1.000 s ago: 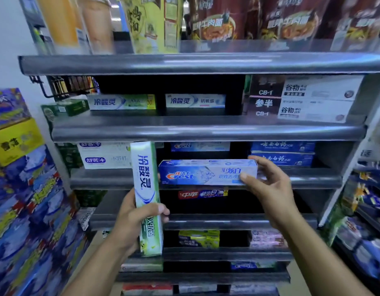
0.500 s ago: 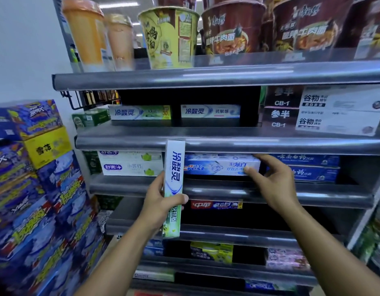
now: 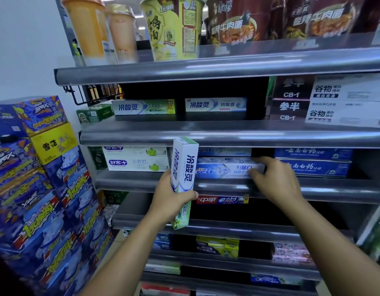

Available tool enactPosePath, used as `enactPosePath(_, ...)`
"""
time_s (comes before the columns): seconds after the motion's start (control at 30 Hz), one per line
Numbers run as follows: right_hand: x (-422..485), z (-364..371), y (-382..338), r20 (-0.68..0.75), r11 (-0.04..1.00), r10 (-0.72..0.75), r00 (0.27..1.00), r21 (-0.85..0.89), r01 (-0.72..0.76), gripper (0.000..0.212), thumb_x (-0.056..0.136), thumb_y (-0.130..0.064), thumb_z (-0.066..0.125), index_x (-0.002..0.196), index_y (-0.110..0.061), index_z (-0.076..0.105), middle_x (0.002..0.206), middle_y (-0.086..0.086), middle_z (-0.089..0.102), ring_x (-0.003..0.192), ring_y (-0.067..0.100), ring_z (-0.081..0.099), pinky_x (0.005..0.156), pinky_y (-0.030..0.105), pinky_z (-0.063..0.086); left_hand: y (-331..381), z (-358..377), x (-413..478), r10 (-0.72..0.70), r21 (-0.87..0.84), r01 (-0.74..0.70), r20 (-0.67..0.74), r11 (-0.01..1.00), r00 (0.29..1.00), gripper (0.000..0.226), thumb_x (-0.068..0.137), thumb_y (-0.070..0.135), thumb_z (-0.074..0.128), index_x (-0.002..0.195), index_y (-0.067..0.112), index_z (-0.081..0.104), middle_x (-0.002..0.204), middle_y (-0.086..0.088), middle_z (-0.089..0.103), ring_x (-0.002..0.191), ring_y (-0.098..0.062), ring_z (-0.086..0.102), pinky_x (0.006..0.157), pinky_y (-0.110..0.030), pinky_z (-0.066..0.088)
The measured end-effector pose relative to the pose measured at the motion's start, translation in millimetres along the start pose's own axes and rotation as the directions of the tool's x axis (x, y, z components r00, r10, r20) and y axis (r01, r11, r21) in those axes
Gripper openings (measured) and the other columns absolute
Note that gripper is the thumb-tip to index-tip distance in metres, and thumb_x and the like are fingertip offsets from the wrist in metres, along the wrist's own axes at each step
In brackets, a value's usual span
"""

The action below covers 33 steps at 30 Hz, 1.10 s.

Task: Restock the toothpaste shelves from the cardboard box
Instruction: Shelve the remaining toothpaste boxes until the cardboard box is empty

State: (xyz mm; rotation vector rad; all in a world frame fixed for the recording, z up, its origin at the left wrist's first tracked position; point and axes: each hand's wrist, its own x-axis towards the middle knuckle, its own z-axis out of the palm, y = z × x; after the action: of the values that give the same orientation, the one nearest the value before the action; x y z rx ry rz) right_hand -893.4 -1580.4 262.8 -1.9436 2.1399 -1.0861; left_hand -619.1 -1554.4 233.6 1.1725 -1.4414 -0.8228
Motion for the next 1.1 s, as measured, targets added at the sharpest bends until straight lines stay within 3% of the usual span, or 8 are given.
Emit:
enactPosePath(0.2,-35.5,-5.5,-7.6,-0.197,0.975,-0.137,0.971,0.147,0.167,0.039,0.091,-0.033,0.067,0.128,-0.021,0.067,0.121,0.003,0.071,0.094,0.025,0.068,0.076,0.035,0.052,9.5,3.2,-26.0,-0.106,-0.148,0.084,-0.150,0.985,0.983,0.052,0.054,0.026,0.087,0.102,0.032,0.066,0.100,0.006,0.072,0.088,-0.007,0.070,0.075,-0.026,0.055)
enactPosePath(0.3,-66.9,-2.9,-21.9,-0.053,0.891,-0.235,0.970,0.387,0.237,0.036,0.081,-0.052,0.072,0.113,-0.037,0.072,0.095,-0.015,0.074,0.069,0.005,0.064,0.061,0.022,0.048,19.0,7.2,-40.0,-0.247,-0.399,0.161,-0.175,0.903,0.953,0.050,0.055,0.025,0.086,0.100,0.018,0.064,0.082,0.007,0.074,0.081,-0.014,0.071,0.067,-0.029,0.055)
enactPosePath(0.43,-104.0,13.5,-46.5,0.261,0.808,-0.444,0.857,0.530,0.258,0.065,0.067,-0.073,0.076,0.123,-0.050,0.054,0.118,-0.022,0.063,0.101,0.007,0.062,0.075,0.015,0.049,39.2,11.7,-49.9,-0.335,-0.627,0.210,-0.086,0.750,0.938,0.045,0.060,0.025,0.084,0.097,0.017,0.060,0.084,-0.010,0.058,0.082,-0.025,0.058,0.071,-0.038,0.045)
enactPosePath(0.5,-110.5,21.3,-57.6,0.270,0.760,-0.515,0.814,0.583,0.287,0.072,0.066,-0.062,0.085,0.126,-0.044,0.051,0.121,-0.019,0.063,0.103,0.006,0.064,0.081,0.015,0.050,49.2,12.9,-52.4,-0.315,-0.715,0.215,-0.008,0.666,0.949,0.042,0.065,0.027,0.083,0.099,0.018,0.059,0.082,-0.007,0.055,0.081,-0.024,0.056,0.073,-0.039,0.044)
enactPosePath(0.6,-108.3,23.4,-69.7,0.134,0.654,-0.467,0.874,0.718,0.240,0.054,0.068,-0.022,0.091,0.113,-0.036,0.064,0.105,-0.008,0.075,0.088,0.006,0.071,0.077,0.019,0.055,58.7,7.0,-54.0,-0.210,-0.803,0.205,0.102,0.560,0.972,0.035,0.081,0.033,0.075,0.109,0.016,0.065,0.086,-0.006,0.063,0.085,-0.021,0.063,0.081,-0.041,0.049)
enactPosePath(0.83,-74.8,-8.6,-68.6,0.207,0.315,-0.317,0.926,0.943,-0.103,0.047,0.057,-0.009,0.086,0.103,-0.018,0.077,0.096,0.017,0.077,0.084,0.029,0.074,0.067,0.029,0.059,59.7,-57.1,-46.3,-0.151,-0.781,0.078,-0.021,0.620,0.988,0.040,0.078,0.030,0.070,0.116,0.016,0.069,0.118,-0.018,0.070,0.110,-0.037,0.066,0.098,-0.057,0.054)
enactPosePath(1.0,-58.2,-24.3,-80.2,0.190,0.251,-0.337,0.922,0.962,-0.107,0.045,0.062,-0.006,0.081,0.106,-0.014,0.076,0.096,0.021,0.076,0.087,0.035,0.075,0.070,0.031,0.059,52.9,-96.3,-40.7,-0.075,-0.708,-0.005,-0.082,0.707,0.994,0.004,0.081,0.016,0.072,0.084,0.017,0.069,0.092,-0.009,0.073,0.088,-0.027,0.071,0.075,-0.038,0.062)
enactPosePath(1.1,-57.5,-24.7,-90.2,0.195,0.259,-0.343,0.919,0.960,-0.107,0.045,0.064,-0.003,0.080,0.107,-0.014,0.075,0.099,0.022,0.075,0.089,0.037,0.074,0.070,0.034,0.060,46.3,-109.3,-37.8,-0.044,-0.659,-0.056,-0.133,0.750,0.990,0.017,0.083,0.011,0.067,0.101,0.012,0.068,0.103,-0.013,0.075,0.090,-0.026,0.073,0.076,-0.034,0.063)
